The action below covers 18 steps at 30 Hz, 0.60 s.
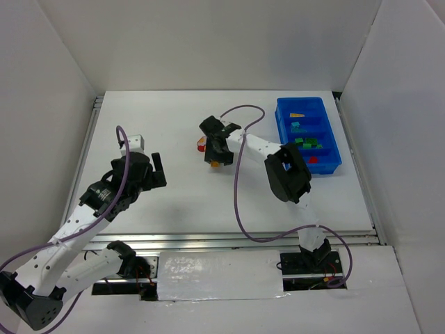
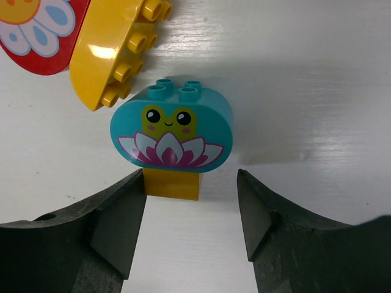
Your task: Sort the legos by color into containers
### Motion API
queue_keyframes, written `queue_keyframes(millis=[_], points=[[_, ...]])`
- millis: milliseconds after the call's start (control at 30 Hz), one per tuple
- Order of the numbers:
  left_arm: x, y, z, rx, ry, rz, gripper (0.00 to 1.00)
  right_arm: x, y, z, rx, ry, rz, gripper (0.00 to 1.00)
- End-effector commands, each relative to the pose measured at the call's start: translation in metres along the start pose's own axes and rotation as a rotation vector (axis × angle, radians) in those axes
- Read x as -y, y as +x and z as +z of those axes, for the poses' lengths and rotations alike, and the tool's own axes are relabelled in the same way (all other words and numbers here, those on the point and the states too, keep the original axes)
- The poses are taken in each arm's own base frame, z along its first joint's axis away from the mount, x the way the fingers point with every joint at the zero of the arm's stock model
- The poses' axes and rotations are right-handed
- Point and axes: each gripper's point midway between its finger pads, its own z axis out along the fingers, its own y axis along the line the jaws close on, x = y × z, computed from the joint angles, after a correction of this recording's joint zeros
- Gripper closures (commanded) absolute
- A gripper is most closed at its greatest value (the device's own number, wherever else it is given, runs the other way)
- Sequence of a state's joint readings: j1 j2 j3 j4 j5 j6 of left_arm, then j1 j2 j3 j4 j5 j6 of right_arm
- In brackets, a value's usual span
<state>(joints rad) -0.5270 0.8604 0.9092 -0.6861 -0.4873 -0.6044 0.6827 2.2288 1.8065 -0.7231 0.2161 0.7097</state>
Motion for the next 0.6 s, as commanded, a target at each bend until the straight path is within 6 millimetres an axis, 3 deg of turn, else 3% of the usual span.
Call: queue_keyframes(millis=[0, 133, 300, 467, 533, 567], points=[[0.005, -0.003, 0.001, 0.019, 0.021, 0.004, 0.00, -0.006, -0.017, 0.000, 0.059, 0.000, 0.017, 0.35], [0.005, -0.003, 0.001, 0.018, 0.023, 0.006, 0.01, -0.009, -0.019, 0.007, 0.069, -0.017, 0.001, 0.48], [0.005, -0.002, 0.002, 0.013, 0.025, 0.010, 0.01, -0.016, -0.014, 0.015, 0.050, -0.078, -0.074, 0.48], [0.009, 0.000, 0.005, 0.000, 0.036, 0.019, 0.01, -0.002, -0.003, 0.018, 0.022, -0.054, -0.107, 0.53], [0.011, 0.001, 0.005, -0.007, 0.043, 0.022, 0.00, -0.002, -0.004, 0.016, 0.042, -0.072, -0.103, 0.67], [0.012, 0.002, 0.006, -0.013, 0.046, 0.024, 0.00, 0.001, -0.003, 0.012, 0.045, -0.078, -0.102, 0.87]])
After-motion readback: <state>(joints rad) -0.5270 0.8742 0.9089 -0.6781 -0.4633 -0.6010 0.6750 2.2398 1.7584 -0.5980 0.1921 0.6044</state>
